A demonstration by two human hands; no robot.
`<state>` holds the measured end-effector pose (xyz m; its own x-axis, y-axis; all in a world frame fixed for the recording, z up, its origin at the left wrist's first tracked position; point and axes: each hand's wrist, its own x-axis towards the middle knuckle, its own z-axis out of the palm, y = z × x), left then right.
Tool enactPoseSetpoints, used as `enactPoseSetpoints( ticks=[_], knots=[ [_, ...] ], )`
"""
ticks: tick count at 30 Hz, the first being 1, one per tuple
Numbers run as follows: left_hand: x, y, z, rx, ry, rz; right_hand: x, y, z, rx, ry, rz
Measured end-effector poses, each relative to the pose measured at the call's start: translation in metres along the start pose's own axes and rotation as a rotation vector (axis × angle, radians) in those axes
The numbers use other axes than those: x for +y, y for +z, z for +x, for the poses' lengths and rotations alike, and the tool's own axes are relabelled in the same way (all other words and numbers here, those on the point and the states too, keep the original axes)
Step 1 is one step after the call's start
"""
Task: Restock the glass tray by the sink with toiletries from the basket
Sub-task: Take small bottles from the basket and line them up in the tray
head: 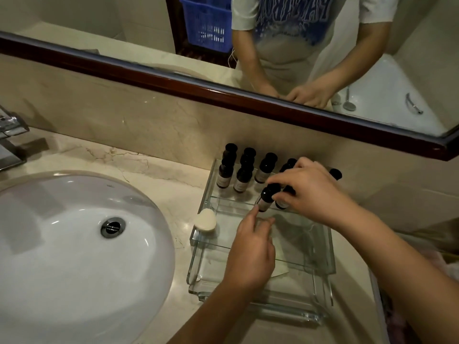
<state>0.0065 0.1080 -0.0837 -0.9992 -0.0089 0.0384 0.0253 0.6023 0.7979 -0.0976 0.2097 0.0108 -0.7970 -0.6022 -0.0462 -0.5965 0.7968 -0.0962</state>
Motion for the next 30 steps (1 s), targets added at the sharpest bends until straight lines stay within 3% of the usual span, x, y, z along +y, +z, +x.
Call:
enactPoseSetpoints(
  ticks=[9, 30],
  knots=[
    [-0.004, -0.003, 0.028, -0.077, -0.057, 0.185, -0.003, 0.009, 0.019, 0.093, 0.123, 0.022],
    [-0.006, -0.012, 0.031, -0.175, -0.037, 0.257, -0.008, 0.016, 0.019, 0.172, 0.179, 0.069]
  ],
)
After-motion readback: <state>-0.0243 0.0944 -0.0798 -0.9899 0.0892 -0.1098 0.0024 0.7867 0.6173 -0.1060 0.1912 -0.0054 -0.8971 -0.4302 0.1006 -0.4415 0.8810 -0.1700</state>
